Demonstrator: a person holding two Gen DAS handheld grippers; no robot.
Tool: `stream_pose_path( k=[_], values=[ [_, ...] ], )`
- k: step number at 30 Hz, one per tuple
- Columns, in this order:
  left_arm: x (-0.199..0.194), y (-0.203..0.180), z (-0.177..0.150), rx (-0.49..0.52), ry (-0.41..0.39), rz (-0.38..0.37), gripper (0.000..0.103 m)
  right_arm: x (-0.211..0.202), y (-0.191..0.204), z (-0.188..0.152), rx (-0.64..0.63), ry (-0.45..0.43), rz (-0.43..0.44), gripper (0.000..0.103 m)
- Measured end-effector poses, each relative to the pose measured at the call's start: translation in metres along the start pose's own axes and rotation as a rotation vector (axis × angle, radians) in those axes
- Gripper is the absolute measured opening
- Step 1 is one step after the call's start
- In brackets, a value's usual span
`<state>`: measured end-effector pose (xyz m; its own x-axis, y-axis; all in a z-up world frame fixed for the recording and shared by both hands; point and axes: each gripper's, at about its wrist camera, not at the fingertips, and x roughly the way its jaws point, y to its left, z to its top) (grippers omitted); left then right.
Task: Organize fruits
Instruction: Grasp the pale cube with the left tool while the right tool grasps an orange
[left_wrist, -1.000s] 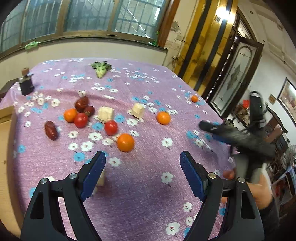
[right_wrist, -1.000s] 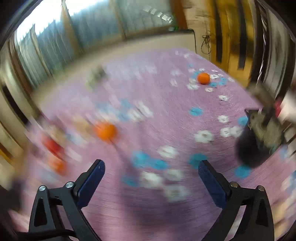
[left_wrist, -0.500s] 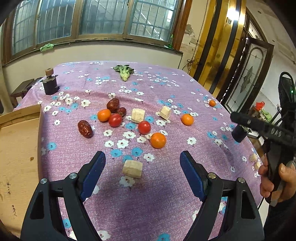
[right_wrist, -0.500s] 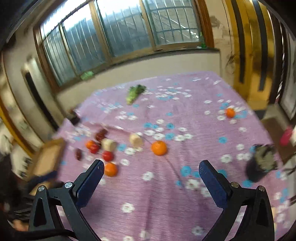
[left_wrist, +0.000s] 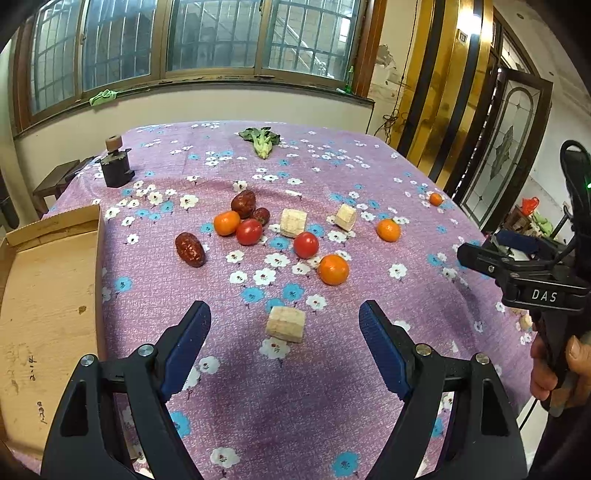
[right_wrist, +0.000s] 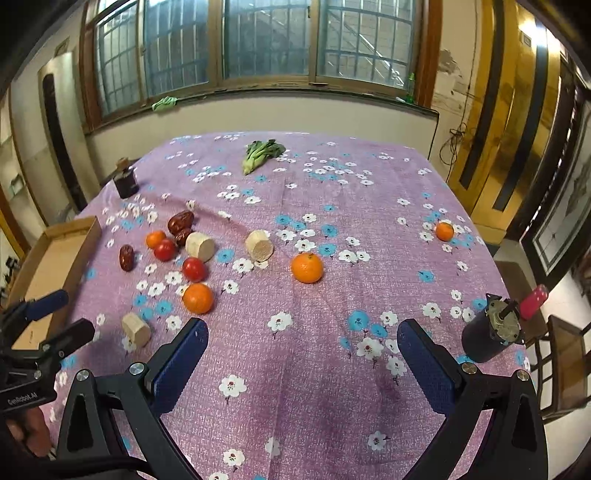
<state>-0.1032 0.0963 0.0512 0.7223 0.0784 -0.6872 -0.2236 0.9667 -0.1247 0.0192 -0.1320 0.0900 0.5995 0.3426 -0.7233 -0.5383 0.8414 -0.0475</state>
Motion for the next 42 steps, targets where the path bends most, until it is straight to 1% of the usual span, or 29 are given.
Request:
stream_pose_path(
  k=[9, 13, 17, 19, 26, 28, 30, 32, 34, 35, 37, 38, 40, 42],
  values=[
    [-0.002, 0.002, -0.002, 0.022, 0.016, 0.017, 0.083, -0.003, 0.005, 0.003, -0.036, -0.007, 0.002, 0.103],
    [-0.003, 0.004, -0.002, 0.024, 0.018, 0.016, 0.083, -0.005, 0.008, 0.006, -0.048, -0.011, -0.003, 0.103],
    [-0.003, 0.007, -0.004, 0.026, 0.022, 0.009, 0.083, -0.005, 0.010, 0.006, -0.057, -0.013, 0.014, 0.103],
    [-0.004, 0.011, -0.007, 0.022, 0.021, 0.002, 0.083, -0.005, 0.011, 0.005, -0.061, -0.014, 0.038, 0.103],
    [0.005, 0.018, -0.013, 0.007, 0.056, -0.012, 0.083, 0.003, 0.015, 0.000, -0.062, 0.005, 0.106, 0.103],
    [0.009, 0.015, -0.013, 0.019, 0.063, -0.018, 0.083, 0.006, 0.018, -0.001, -0.064, 0.010, 0.141, 0.103],
    [0.015, 0.007, -0.012, 0.053, 0.069, -0.011, 0.083, 0.010, 0.019, -0.001, -0.065, 0.013, 0.173, 0.103],
    [0.021, 0.001, -0.011, 0.084, 0.074, -0.003, 0.083, 0.018, 0.020, -0.001, -0.065, 0.019, 0.198, 0.101],
    [0.028, -0.005, -0.010, 0.111, 0.082, 0.006, 0.083, 0.029, 0.019, 0.002, -0.045, 0.034, 0.256, 0.095],
    [0.033, -0.008, -0.009, 0.129, 0.084, 0.012, 0.083, 0.033, 0.019, 0.003, -0.038, 0.042, 0.281, 0.093],
    [0.043, -0.011, -0.009, 0.154, 0.101, 0.025, 0.083, 0.047, 0.028, 0.006, -0.047, 0.064, 0.320, 0.082],
    [0.049, -0.011, -0.009, 0.163, 0.117, 0.029, 0.083, 0.053, 0.033, 0.008, -0.057, 0.076, 0.324, 0.079],
    [0.057, -0.011, -0.008, 0.172, 0.128, 0.027, 0.083, 0.067, 0.046, 0.010, -0.085, 0.094, 0.342, 0.070],
    [0.064, -0.010, -0.007, 0.180, 0.140, 0.027, 0.081, 0.078, 0.057, 0.012, -0.108, 0.112, 0.354, 0.068]
  ],
)
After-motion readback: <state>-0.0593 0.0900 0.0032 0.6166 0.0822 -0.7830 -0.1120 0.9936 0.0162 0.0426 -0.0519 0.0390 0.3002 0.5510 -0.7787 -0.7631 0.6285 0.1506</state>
